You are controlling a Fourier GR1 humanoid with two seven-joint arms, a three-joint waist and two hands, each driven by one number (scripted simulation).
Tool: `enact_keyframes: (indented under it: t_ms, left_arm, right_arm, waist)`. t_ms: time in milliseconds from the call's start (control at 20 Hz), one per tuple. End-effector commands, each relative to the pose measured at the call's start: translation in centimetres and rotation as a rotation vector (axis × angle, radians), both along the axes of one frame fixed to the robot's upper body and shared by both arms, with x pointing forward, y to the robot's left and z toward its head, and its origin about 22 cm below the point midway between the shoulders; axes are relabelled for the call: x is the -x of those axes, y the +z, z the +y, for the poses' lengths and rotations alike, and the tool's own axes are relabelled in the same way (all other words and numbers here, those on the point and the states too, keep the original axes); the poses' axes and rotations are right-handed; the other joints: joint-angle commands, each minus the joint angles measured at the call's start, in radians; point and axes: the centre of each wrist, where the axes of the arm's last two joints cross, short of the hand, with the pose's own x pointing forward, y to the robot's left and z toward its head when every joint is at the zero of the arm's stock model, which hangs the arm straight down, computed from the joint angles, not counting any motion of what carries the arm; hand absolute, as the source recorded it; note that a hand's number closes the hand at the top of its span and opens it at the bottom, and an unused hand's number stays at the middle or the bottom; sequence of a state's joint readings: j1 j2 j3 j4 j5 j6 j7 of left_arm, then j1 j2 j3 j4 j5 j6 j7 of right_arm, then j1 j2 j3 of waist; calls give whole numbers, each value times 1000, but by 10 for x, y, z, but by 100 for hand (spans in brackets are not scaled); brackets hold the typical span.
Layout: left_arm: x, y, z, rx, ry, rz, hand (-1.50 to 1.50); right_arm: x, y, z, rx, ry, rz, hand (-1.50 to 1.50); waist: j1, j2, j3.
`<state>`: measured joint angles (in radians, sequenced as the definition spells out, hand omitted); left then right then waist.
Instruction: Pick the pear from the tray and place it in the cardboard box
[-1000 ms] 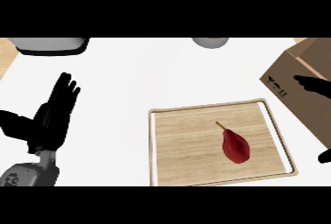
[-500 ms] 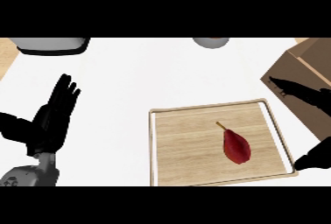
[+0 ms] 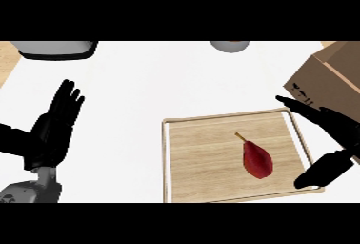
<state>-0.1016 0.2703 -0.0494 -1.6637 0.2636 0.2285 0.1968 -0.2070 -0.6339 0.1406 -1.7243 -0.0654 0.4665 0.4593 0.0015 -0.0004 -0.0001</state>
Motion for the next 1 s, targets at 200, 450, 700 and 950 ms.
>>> enact_keyframes:
  t_ms: [200, 450, 700, 950]
  left_arm:
    - [-13, 17, -12, 5, 17, -9, 0]
    - [-20, -6, 6, 21, 1, -1, 0]
    - [-3, -25, -6, 13, 13, 21, 0]
    - [-2, 5, -6, -5, 4, -11, 0]
  right_arm:
    - [-5, -17, 32, 19, -18, -21, -150]
    - [-3, -30, 7, 1, -31, 5, -150]
    - [-8, -30, 45, 13, 8, 23, -150]
    - [5, -58, 38, 69, -27, 8, -150]
  waist:
    - [0, 0, 0]
    - [-3, 1, 0]
    - [0, 1, 0]
    - [-1, 0, 0]
